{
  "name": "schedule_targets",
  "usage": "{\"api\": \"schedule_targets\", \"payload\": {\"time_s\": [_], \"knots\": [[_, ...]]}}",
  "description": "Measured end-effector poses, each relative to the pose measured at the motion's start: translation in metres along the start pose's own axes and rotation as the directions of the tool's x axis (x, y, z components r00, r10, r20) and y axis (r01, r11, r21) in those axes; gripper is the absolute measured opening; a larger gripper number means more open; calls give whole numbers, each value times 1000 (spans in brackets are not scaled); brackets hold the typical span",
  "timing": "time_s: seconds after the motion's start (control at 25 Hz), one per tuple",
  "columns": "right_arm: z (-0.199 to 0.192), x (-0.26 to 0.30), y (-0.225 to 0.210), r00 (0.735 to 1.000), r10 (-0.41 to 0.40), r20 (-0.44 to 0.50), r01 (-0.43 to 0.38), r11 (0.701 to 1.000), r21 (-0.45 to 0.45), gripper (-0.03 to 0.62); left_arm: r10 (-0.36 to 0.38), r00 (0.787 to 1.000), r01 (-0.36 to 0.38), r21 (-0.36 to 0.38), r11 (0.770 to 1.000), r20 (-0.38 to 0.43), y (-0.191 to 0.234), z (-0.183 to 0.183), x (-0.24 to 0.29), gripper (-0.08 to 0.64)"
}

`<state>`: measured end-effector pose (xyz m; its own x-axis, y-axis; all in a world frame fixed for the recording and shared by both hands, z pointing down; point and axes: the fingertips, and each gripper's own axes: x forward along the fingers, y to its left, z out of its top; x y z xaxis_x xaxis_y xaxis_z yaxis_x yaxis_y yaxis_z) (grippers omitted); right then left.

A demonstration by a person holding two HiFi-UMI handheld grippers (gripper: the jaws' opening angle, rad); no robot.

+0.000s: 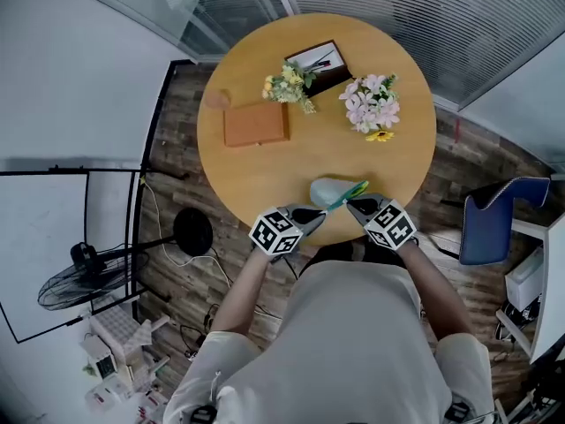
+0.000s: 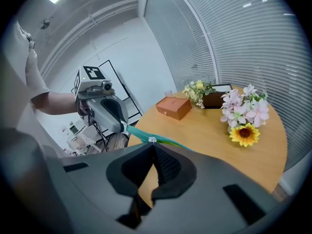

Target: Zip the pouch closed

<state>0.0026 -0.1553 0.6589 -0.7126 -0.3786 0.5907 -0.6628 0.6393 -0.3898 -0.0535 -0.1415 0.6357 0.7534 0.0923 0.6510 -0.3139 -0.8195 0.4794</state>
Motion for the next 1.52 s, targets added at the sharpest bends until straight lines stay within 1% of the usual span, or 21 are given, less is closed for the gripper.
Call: {"api": "schedule_targets", "payload": {"time_s": [0.28, 0.4, 0.56, 0.76, 0.92, 1.16, 1.36, 1.52], "knots": [[8, -21, -20, 999, -40, 16, 40, 999, -16, 5, 62, 996, -58, -57, 997, 71, 7, 1, -22, 27], [8, -29, -26, 999, -41, 24, 41, 999, -13, 5, 81, 991, -72, -83, 994, 102, 8, 2, -29, 27], [7, -37, -25, 999, -40, 18, 40, 999, -37, 5, 95, 989, -85, -91, 992, 117, 4, 1, -26, 26], [6, -44, -31, 999, -42, 27, 42, 999, -5, 5, 101, 986, -88, -103, 991, 135, 0, -1, -33, 27], [11, -47, -30, 999, -28, 30, 29, 999, -20, 5, 114, 982, -99, -99, 990, 148, -2, 1, -38, 26], [14, -57, -41, 998, -36, 59, 34, 998, 46, 5, 116, 978, -98, -108, 989, 174, -3, 4, -45, 26], [19, -58, -42, 999, -15, 44, 14, 1000, 19, 5, 121, 976, -101, -116, 988, 180, -2, 3, -49, 27], [18, -61, -43, 999, 21, 43, -23, 999, 47, 5, 129, 974, -108, -121, 987, 186, -4, 3, -52, 28]]}}
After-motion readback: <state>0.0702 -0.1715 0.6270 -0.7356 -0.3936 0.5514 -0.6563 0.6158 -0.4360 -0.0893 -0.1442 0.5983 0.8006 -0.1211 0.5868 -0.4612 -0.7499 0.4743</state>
